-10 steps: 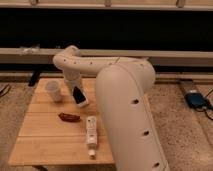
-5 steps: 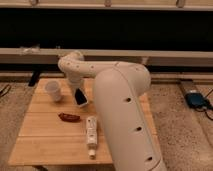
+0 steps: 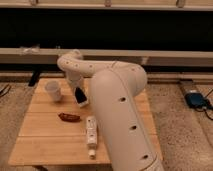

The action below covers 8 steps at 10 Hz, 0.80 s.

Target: Place the eraser on the white sponge

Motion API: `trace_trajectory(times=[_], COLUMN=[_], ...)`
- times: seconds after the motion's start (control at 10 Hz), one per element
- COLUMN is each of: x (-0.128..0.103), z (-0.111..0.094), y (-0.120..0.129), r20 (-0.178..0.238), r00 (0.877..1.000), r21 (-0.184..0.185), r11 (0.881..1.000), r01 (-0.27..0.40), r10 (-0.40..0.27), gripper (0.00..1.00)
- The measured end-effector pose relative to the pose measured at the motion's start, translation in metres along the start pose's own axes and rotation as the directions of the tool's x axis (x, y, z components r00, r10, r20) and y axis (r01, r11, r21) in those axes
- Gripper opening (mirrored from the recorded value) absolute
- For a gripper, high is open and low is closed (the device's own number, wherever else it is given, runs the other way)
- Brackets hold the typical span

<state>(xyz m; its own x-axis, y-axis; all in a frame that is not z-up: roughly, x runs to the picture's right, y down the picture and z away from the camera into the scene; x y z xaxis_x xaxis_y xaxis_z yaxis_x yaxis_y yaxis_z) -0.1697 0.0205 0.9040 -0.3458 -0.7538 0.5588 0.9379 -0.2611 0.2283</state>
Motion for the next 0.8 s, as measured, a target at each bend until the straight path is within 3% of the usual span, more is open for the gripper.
trace_trajectory(times=[0.3, 0.8], x=[-0.003, -0.007], z=[0.012, 0.023], y=[0.001, 0.005], r20=[0.015, 0.022], r00=[1.000, 1.000], r21=[0.002, 0.012], r11=[1.000, 1.000], r01=[-0.007, -0.020], r10=[0.007, 0.020], gripper=[0.78, 0.80])
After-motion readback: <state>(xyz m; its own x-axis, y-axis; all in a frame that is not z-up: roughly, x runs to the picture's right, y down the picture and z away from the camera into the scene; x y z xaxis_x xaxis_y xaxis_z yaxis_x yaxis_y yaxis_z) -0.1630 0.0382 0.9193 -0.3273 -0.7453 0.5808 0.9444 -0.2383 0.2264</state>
